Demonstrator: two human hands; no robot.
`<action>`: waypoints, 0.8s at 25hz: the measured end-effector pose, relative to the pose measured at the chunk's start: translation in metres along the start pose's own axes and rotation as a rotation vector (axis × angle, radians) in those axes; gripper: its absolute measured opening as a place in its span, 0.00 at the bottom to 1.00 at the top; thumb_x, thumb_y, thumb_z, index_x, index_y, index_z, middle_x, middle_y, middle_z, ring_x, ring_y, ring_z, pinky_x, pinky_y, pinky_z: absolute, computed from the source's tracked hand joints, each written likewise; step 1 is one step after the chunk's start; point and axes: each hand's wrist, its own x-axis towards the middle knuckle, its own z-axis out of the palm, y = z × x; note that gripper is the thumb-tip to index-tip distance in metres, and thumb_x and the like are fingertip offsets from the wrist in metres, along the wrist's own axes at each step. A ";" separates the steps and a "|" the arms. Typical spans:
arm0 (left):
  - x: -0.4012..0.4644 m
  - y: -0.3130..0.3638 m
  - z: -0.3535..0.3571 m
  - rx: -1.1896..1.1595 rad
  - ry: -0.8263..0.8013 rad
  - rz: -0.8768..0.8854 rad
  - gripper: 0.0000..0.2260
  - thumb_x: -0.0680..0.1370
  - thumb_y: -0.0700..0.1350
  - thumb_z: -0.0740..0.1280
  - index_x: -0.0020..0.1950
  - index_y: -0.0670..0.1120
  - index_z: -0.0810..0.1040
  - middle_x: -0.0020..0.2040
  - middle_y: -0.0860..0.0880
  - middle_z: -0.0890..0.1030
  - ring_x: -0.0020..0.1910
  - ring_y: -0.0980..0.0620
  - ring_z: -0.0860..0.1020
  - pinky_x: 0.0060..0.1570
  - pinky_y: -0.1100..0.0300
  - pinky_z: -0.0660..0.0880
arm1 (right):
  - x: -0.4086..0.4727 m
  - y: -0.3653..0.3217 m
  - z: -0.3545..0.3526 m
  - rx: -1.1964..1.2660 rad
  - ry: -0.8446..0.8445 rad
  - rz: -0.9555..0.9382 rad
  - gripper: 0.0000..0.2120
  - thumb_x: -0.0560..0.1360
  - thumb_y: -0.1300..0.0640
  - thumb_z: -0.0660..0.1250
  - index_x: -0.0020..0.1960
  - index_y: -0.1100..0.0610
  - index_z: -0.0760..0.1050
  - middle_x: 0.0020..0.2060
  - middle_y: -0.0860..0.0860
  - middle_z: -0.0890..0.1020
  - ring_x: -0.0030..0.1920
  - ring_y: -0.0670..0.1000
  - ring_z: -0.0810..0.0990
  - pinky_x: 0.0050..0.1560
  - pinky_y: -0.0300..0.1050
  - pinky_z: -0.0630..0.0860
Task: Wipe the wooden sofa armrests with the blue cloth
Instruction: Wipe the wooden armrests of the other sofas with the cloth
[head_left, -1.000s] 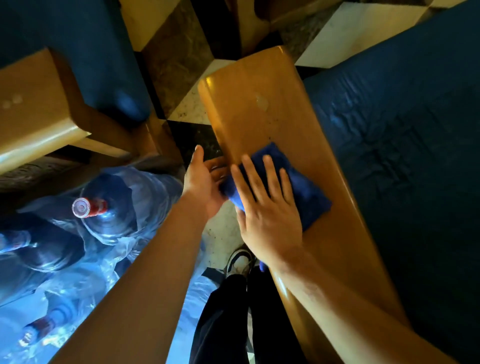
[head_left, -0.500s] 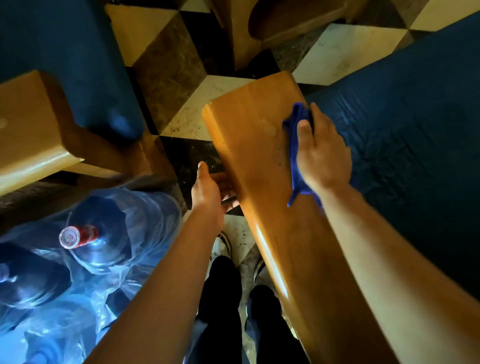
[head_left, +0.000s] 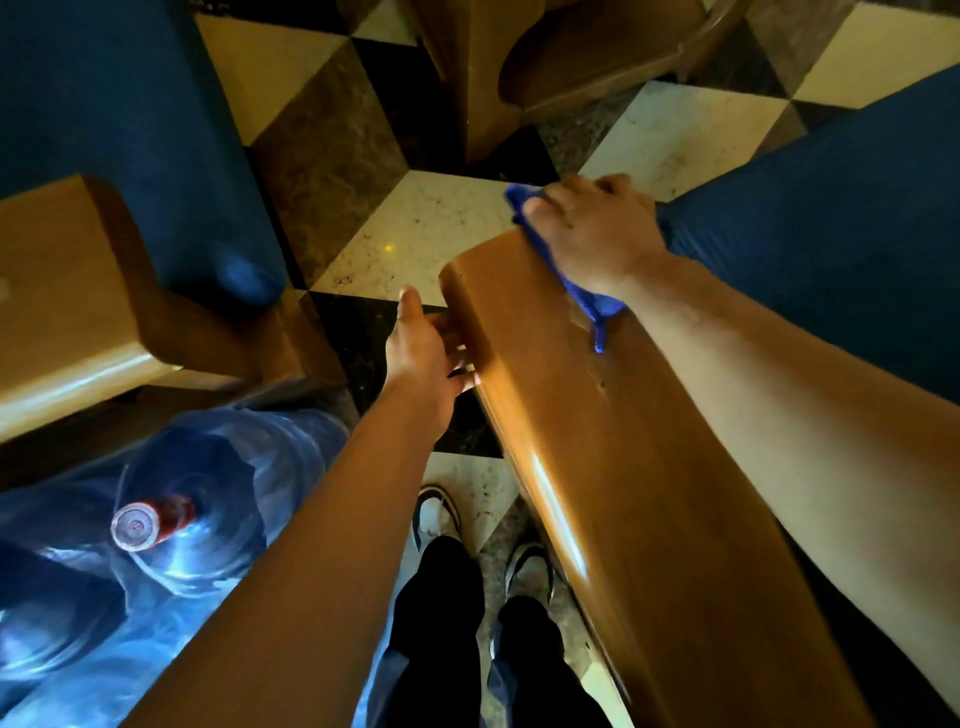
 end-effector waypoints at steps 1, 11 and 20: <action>0.001 0.001 0.001 -0.013 0.008 -0.001 0.27 0.84 0.64 0.52 0.54 0.43 0.80 0.52 0.41 0.86 0.52 0.41 0.84 0.53 0.42 0.80 | 0.002 -0.019 -0.003 -0.132 -0.043 -0.093 0.25 0.81 0.44 0.41 0.63 0.50 0.73 0.63 0.58 0.79 0.63 0.69 0.75 0.62 0.64 0.69; -0.007 -0.021 -0.034 -0.300 -0.026 -0.170 0.31 0.83 0.65 0.52 0.66 0.40 0.77 0.64 0.38 0.80 0.62 0.39 0.79 0.54 0.43 0.77 | -0.079 -0.080 0.035 -0.442 -0.186 -0.547 0.21 0.83 0.49 0.53 0.72 0.48 0.75 0.78 0.47 0.68 0.83 0.62 0.41 0.79 0.61 0.32; -0.027 -0.052 -0.020 0.070 0.012 -0.136 0.28 0.83 0.65 0.52 0.55 0.42 0.79 0.46 0.41 0.84 0.42 0.43 0.82 0.44 0.49 0.77 | -0.240 -0.069 0.105 -0.238 0.105 -0.314 0.24 0.84 0.55 0.53 0.78 0.59 0.68 0.82 0.55 0.62 0.83 0.62 0.54 0.82 0.63 0.45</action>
